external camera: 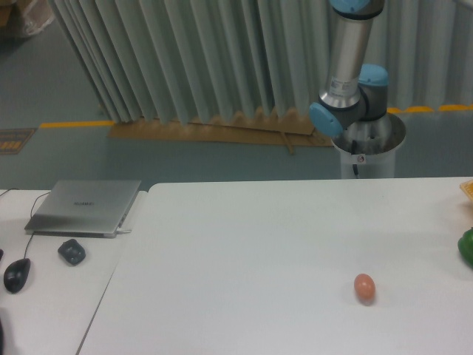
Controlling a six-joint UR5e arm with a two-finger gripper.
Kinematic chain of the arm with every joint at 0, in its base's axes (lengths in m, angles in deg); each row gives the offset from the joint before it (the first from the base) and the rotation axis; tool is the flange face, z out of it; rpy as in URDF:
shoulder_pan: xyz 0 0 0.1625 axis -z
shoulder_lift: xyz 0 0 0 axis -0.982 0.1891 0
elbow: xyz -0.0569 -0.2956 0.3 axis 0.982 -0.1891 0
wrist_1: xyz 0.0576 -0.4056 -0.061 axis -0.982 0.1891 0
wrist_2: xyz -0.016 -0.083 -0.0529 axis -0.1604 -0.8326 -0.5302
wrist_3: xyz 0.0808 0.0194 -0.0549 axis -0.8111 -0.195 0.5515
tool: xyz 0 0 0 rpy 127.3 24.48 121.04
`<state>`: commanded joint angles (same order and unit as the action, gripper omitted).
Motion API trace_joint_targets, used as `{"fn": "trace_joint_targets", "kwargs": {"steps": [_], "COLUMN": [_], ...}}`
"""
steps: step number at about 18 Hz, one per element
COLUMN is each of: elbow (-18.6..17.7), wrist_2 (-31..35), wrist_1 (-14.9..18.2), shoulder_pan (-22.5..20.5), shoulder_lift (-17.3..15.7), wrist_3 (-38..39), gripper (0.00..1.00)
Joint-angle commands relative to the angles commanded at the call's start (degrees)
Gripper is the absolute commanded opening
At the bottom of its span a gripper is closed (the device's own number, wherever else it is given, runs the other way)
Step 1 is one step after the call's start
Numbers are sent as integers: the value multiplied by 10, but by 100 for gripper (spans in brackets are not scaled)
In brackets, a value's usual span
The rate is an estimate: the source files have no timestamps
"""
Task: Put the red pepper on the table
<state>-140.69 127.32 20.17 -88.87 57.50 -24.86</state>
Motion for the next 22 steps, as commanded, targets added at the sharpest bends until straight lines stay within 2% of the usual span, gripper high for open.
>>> {"fn": "trace_joint_targets", "kwargs": {"steps": [3, 7, 11, 13, 16, 18, 20, 22], "elbow": [-3, -1, 1, 5, 11, 15, 18, 16], "wrist_2": [31, 150, 141, 102, 78, 77, 83, 84], "wrist_1": [7, 21, 15, 14, 13, 0, -8, -8], "shoulder_pan": [46, 137, 171, 178, 195, 204, 234, 242], "shoulder_lift": [1, 24, 21, 20, 26, 41, 59, 62], "wrist_3": [0, 0, 0, 0, -2, 4, -21, -71], "gripper": [49, 47, 47, 47, 47, 47, 48, 48]}}
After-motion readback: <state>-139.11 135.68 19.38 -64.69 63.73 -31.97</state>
